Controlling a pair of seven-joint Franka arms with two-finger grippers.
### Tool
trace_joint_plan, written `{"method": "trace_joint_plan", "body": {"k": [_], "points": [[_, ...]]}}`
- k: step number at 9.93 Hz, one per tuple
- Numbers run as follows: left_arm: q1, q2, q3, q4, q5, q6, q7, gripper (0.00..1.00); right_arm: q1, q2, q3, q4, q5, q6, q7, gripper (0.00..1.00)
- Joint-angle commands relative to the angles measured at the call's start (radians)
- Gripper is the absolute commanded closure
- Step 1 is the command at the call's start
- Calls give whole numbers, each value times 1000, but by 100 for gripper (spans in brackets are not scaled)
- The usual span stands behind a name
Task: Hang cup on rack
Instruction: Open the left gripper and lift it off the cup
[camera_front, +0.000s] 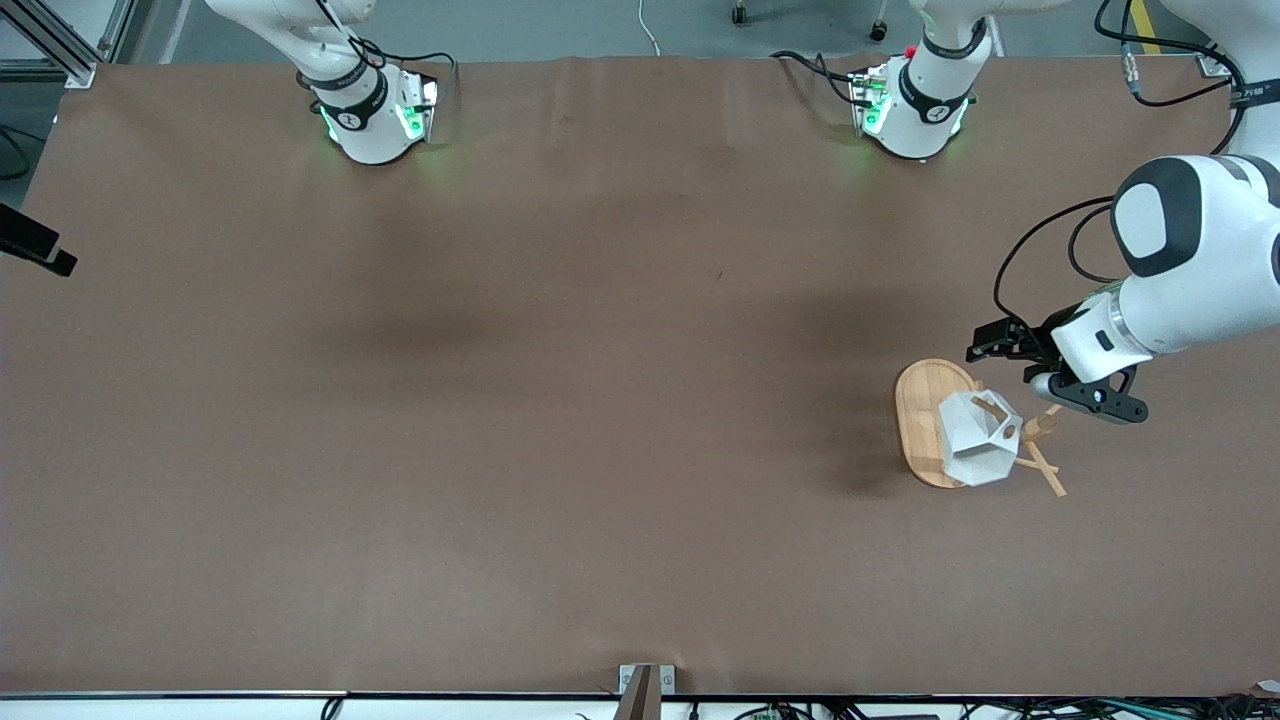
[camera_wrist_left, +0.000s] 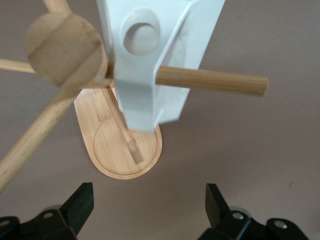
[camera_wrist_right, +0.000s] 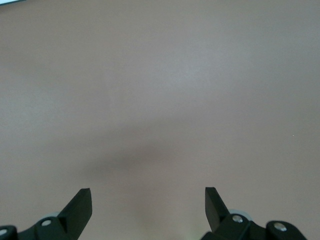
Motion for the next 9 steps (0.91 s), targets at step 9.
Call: {"method": "trace_joint_plan", "body": {"k": [9], "points": [[-26, -232, -122, 63, 217, -266, -455, 0, -4, -23, 7, -22, -4, 8, -12, 0]]}}
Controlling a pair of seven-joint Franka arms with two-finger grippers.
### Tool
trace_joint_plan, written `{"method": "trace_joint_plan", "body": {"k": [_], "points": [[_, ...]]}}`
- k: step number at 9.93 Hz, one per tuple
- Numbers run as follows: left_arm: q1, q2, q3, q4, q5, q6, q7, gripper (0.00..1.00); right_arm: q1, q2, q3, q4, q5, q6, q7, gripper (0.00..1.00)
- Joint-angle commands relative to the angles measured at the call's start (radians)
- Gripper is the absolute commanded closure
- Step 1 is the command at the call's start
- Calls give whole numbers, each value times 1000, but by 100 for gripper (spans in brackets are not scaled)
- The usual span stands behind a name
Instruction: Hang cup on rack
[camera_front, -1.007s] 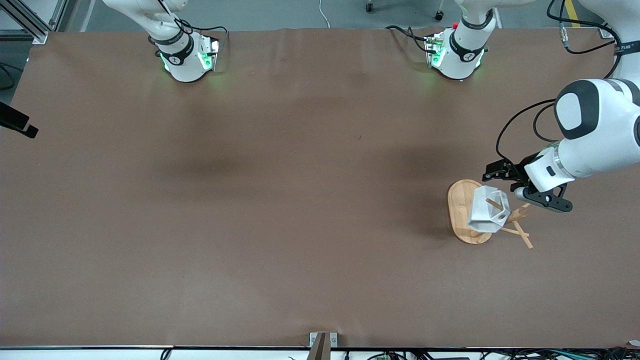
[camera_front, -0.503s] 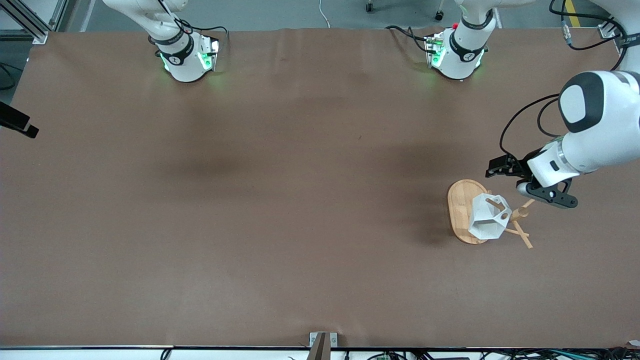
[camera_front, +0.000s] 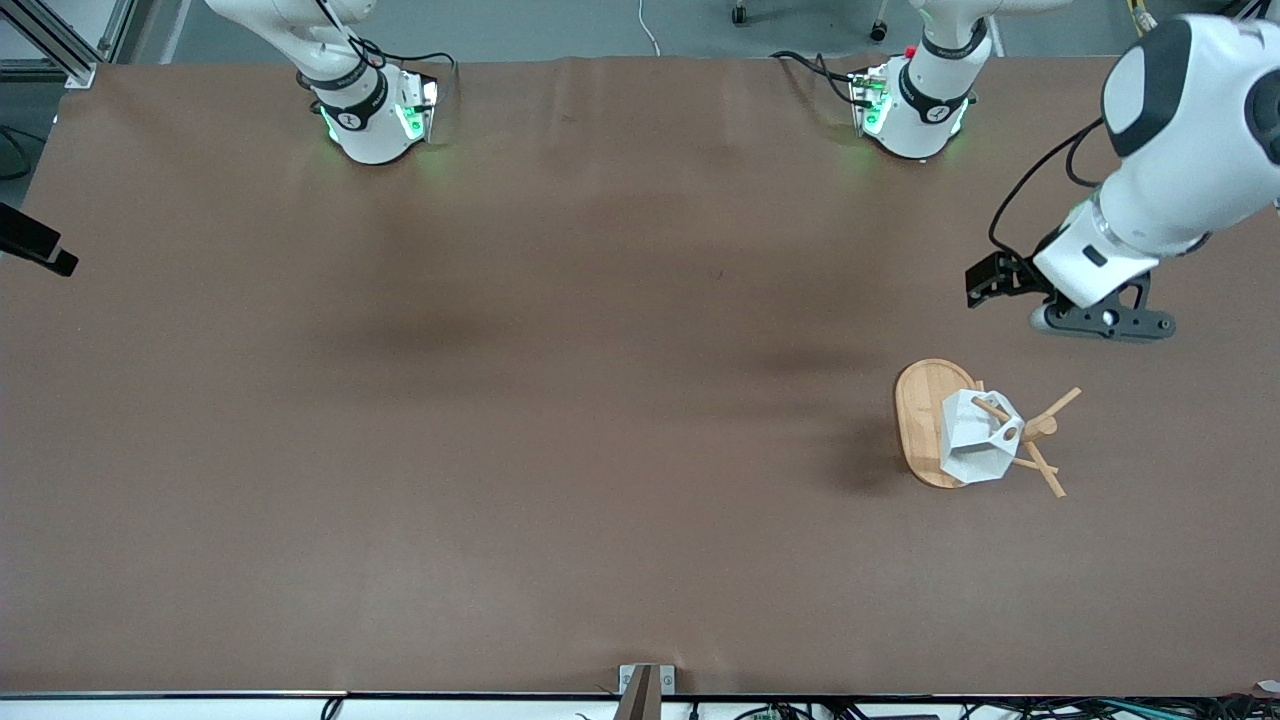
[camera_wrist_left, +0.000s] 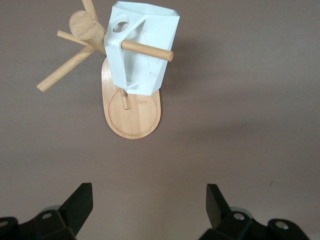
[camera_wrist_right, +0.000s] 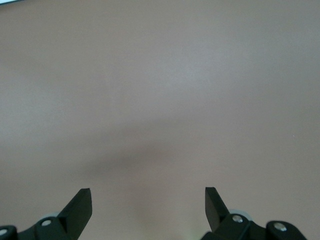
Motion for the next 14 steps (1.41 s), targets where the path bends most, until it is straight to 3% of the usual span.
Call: {"method": "trace_joint_plan", "body": {"k": [1, 5, 8, 11, 14], "points": [[0, 21, -12, 101, 25, -98, -33, 0, -5, -23, 5, -22, -4, 6, -11, 0], [-41, 165, 2, 477, 22, -374, -33, 0, -6, -23, 4, -22, -3, 6, -12, 0], [-49, 114, 25, 476, 25, -400, -47, 0, -6, -21, 2, -22, -3, 8, -12, 0], [-50, 16, 36, 365, 48, -356, -56, 0, -8, -21, 2, -22, -1, 6, -14, 0], [-46, 20, 36, 363, 48, -356, -74, 0, -8, -21, 2, -22, -1, 6, -14, 0]]}}
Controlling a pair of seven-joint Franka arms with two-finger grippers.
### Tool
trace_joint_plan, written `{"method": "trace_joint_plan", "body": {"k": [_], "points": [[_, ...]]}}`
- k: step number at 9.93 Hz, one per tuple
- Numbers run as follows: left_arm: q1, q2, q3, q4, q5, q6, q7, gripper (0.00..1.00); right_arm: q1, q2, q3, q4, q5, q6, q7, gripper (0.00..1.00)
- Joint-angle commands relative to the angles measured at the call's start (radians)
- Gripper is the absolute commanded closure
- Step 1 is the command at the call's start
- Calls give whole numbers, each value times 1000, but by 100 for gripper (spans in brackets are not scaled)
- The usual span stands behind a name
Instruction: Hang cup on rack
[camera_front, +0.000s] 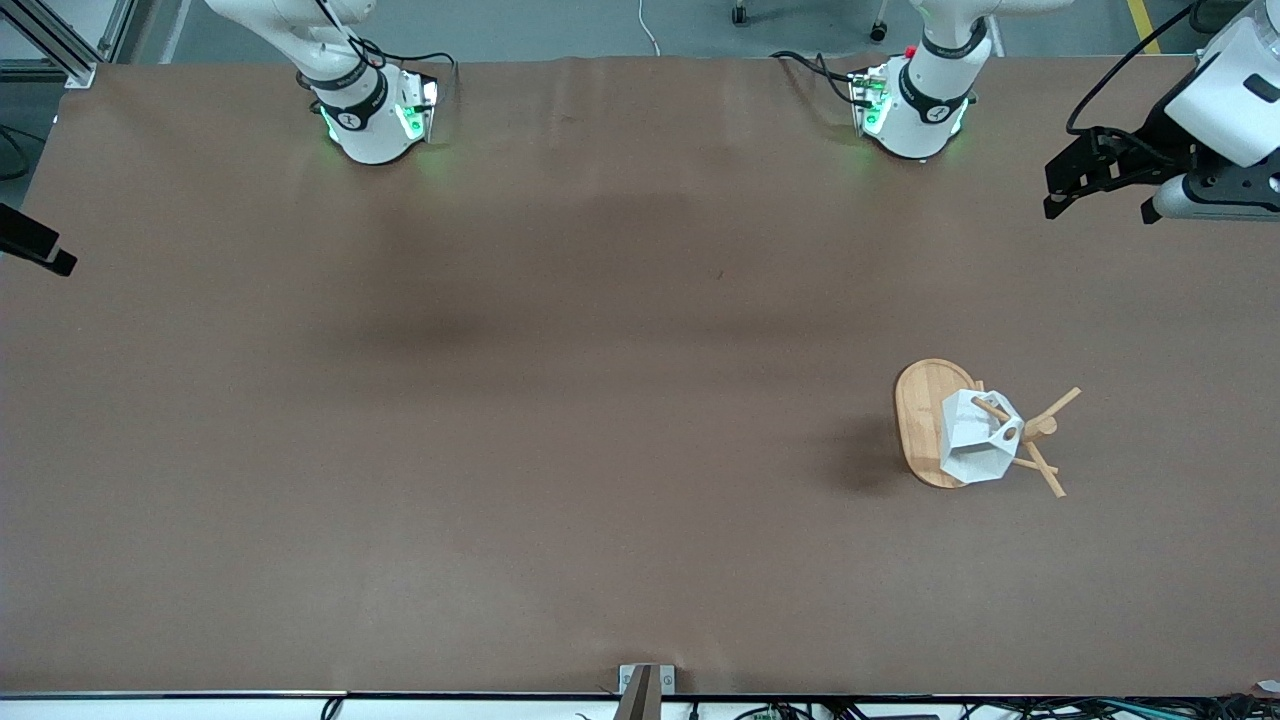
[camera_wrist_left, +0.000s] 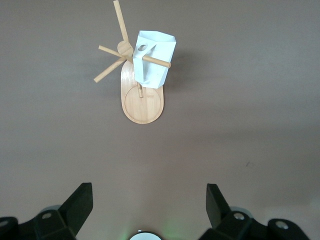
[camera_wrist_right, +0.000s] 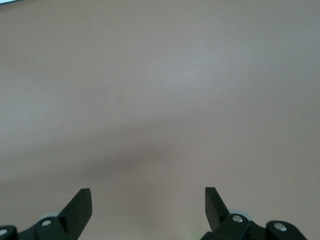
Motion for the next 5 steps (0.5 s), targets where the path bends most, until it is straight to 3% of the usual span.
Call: {"method": "trace_joint_plan", "body": {"k": [1, 5], "points": [[-5, -7, 5, -51, 18, 18, -24, 0, -7, -21, 4, -22, -1, 8, -11, 0], [-2, -10, 5, -55, 21, 13, -4, 0, -5, -21, 3, -22, -1, 6, -11, 0]]}}
